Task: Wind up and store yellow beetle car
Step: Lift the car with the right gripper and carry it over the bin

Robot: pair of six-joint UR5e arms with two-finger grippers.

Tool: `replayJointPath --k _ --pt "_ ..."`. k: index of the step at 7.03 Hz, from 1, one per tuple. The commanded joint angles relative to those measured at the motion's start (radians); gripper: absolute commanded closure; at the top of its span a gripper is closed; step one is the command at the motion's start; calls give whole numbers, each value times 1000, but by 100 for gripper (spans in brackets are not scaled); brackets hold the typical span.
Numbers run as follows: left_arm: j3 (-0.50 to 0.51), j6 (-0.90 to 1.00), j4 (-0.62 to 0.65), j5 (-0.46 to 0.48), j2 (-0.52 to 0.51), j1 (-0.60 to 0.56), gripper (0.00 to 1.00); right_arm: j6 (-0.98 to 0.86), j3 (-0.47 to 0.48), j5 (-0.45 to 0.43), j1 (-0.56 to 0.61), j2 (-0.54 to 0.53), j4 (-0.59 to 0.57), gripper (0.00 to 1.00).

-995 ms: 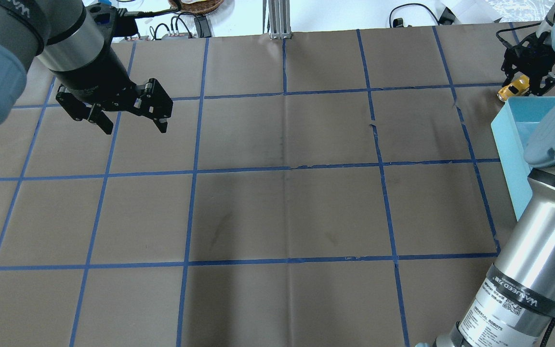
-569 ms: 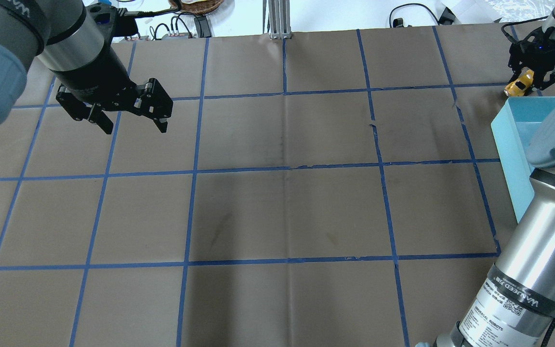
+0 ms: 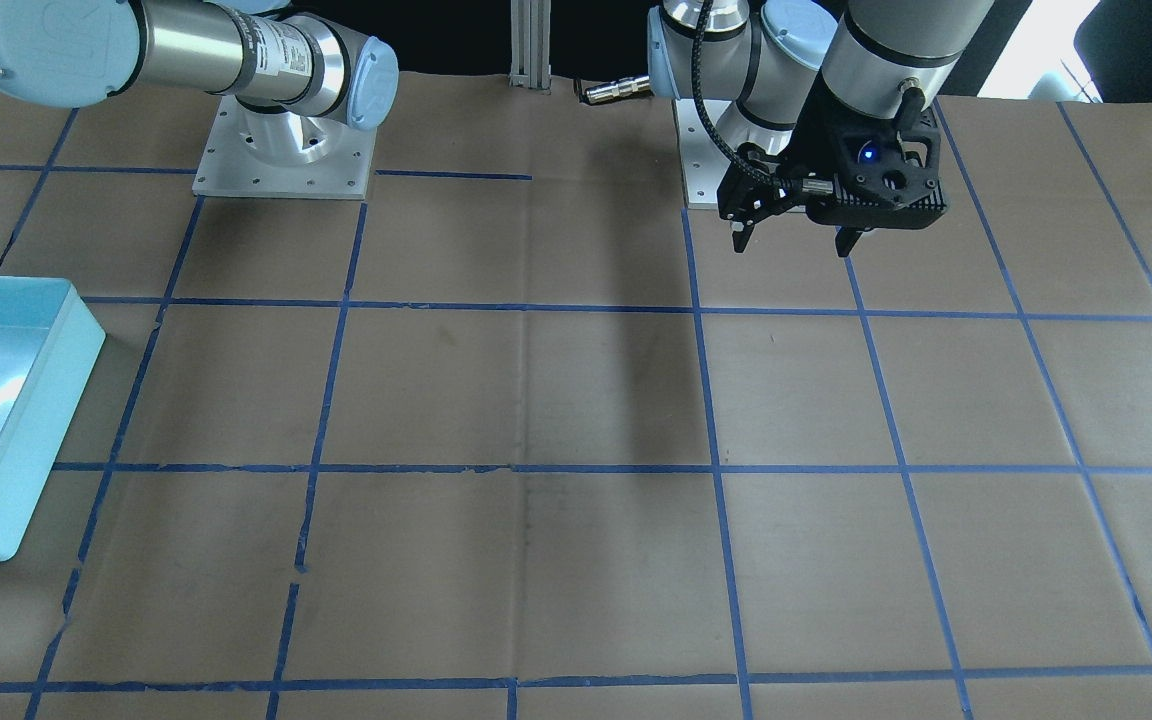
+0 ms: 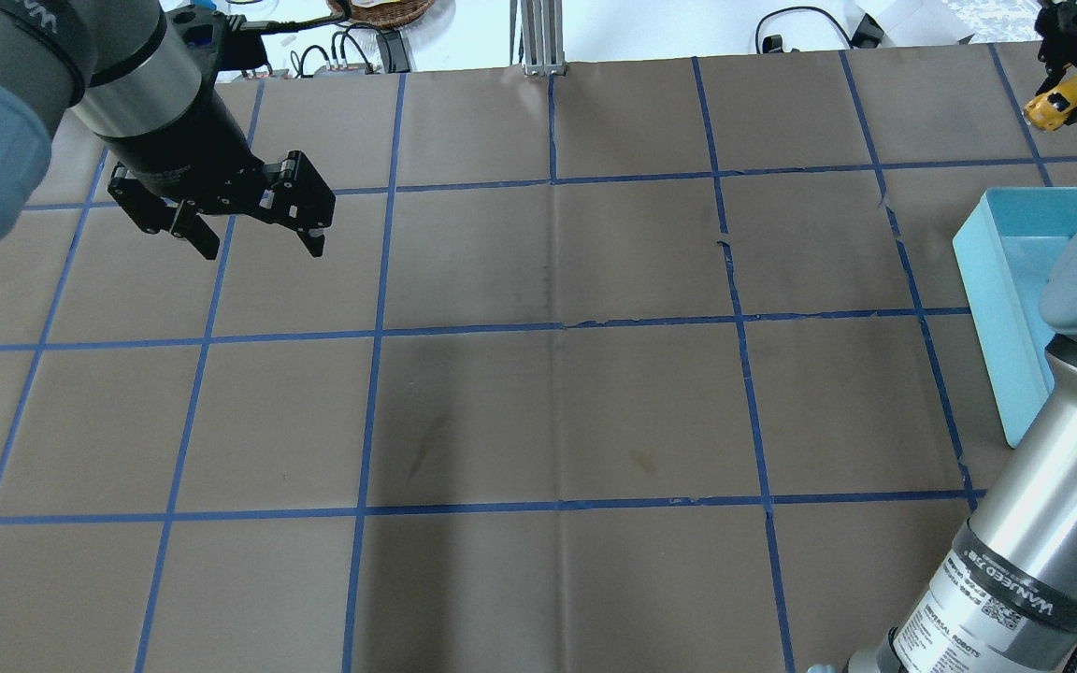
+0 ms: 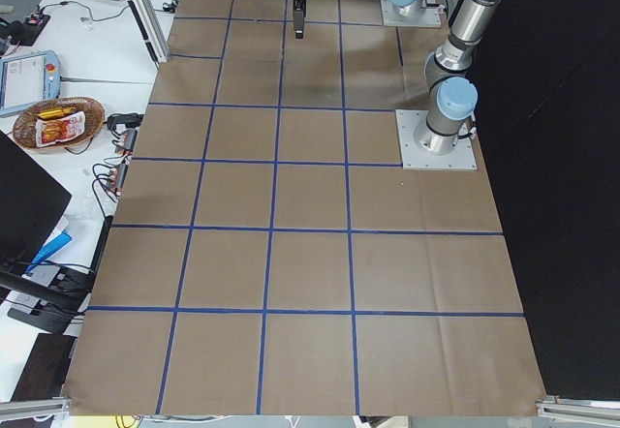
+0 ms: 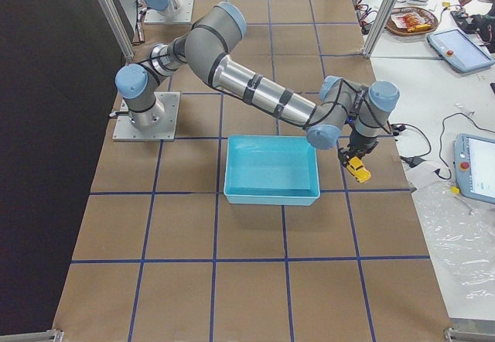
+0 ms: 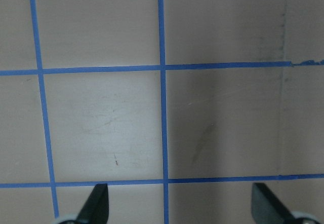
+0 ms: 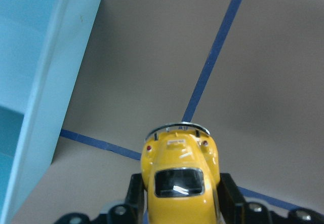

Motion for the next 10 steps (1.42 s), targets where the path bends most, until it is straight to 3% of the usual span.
replayJointPath --k 1,3,7,10 --pt "-1 0 0 0 -1 0 0 294 8 68 0 -106 155 95" --pt "-1 0 0 0 -1 0 0 664 19 68 0 -165 251 95" --pt "-1 0 0 1 -1 0 0 1362 44 67 -15 -167 348 95" --pt "-4 2 -3 3 -1 22 0 1524 200 72 -106 -223 412 95"
